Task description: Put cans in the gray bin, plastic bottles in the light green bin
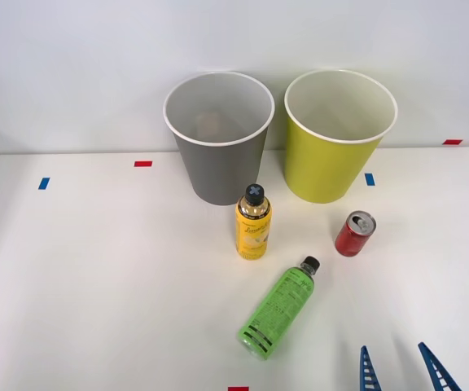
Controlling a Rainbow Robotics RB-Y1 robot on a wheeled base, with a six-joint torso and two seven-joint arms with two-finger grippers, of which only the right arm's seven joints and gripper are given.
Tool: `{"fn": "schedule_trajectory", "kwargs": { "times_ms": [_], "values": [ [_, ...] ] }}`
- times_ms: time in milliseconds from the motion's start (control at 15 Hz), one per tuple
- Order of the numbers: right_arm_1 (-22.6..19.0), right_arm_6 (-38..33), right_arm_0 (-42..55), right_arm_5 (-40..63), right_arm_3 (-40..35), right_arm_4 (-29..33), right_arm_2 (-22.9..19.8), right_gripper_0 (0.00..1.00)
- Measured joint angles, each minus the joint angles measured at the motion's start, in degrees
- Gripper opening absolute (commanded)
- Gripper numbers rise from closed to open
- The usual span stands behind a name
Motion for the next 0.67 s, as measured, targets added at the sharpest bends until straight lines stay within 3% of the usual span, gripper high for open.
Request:
{"fn": "schedule_trajectory", "kwargs": {
  "times_ms": [667],
  "values": [
    [1.1,0.9,0.8,0.0,0.3,-0.1,-0.7,0.82]
  ]
}}
